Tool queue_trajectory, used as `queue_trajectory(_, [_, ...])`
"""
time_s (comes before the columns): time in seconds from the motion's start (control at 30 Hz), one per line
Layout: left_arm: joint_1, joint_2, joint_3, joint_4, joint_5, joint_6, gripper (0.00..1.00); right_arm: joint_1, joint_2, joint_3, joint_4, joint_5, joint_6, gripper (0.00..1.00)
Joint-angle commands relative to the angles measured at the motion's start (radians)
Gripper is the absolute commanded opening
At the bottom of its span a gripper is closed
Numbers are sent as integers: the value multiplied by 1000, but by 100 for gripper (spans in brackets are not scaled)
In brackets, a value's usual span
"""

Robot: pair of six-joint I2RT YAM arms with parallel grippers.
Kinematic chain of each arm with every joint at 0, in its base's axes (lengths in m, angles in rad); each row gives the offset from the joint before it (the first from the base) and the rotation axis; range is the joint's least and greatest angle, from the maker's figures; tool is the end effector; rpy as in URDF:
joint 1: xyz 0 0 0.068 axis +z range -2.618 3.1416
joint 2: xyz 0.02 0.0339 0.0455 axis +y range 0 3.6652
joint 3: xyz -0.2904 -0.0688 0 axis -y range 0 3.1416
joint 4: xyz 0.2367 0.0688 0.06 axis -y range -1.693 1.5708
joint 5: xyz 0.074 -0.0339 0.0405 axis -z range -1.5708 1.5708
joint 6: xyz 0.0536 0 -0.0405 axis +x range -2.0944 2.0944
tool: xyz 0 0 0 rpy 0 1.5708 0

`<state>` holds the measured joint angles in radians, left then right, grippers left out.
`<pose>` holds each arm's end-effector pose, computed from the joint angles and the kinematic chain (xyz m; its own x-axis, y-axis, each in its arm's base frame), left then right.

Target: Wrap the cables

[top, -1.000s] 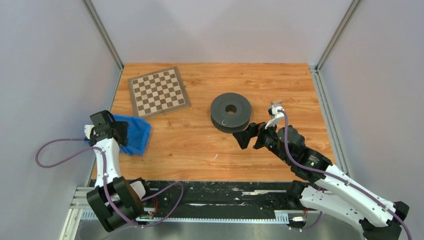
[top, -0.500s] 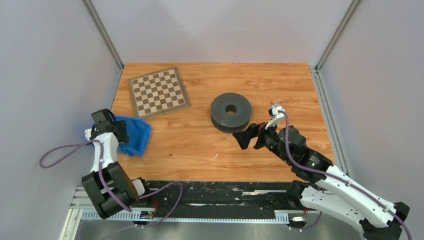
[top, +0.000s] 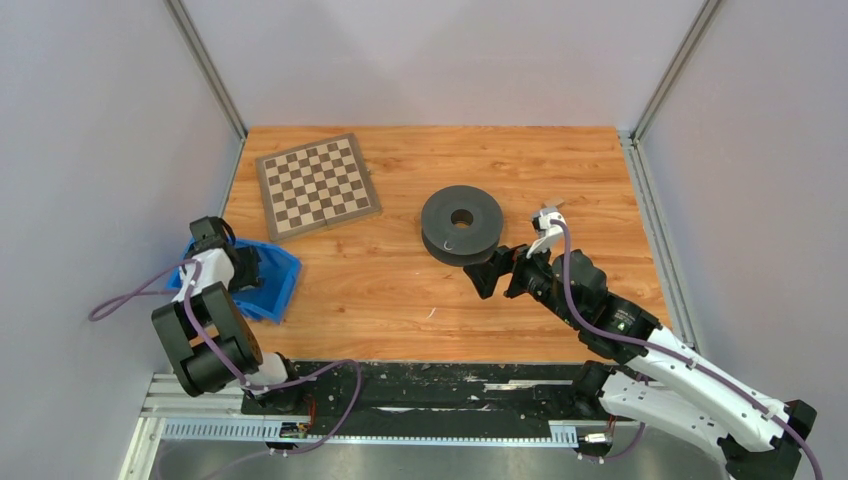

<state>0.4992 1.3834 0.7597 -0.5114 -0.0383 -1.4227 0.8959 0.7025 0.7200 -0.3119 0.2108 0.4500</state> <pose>0.2158 0.1200 0.1936 0.3697 -0.9241 -0.0966 -0.8599 -0.3009 -0.4123 0.1056 0.1140 0.3286 -0.4409 0.1298 -0.8881 -0.4960 0.7895 0.3616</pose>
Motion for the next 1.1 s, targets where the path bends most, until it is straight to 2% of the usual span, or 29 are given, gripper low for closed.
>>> queue_trajectory(0.0, [9,33,48,-20,-22,-38,57,3,-9,-1,49,23,-10,99])
queue_trajectory(0.37, [10,138,49,-97,-35,-75,50,3,20,18,49,48,-12,99])
queue_trajectory(0.53, [9,233,76,-133,29,-117,49,2,34,46,48,47,-25,99])
queue_trajectory(0.67, [9,291,106,-130,82,-114,44,3,40,61,48,47,-43,99])
queue_trajectory(0.73, [8,298,115,-129,81,-105,37,2,40,65,49,48,-53,99])
queue_trajectory(0.8, [9,286,116,-126,77,-98,25,2,42,68,48,51,-60,99])
queue_trajectory(0.87, [9,266,112,-120,81,-94,4,3,39,71,48,51,-65,99])
queue_trajectory(0.93, [9,234,111,-118,92,-92,0,3,39,73,49,52,-64,99])
queue_trajectory(1.07, [-13,165,179,-186,76,-79,0,3,40,78,49,51,-65,99])
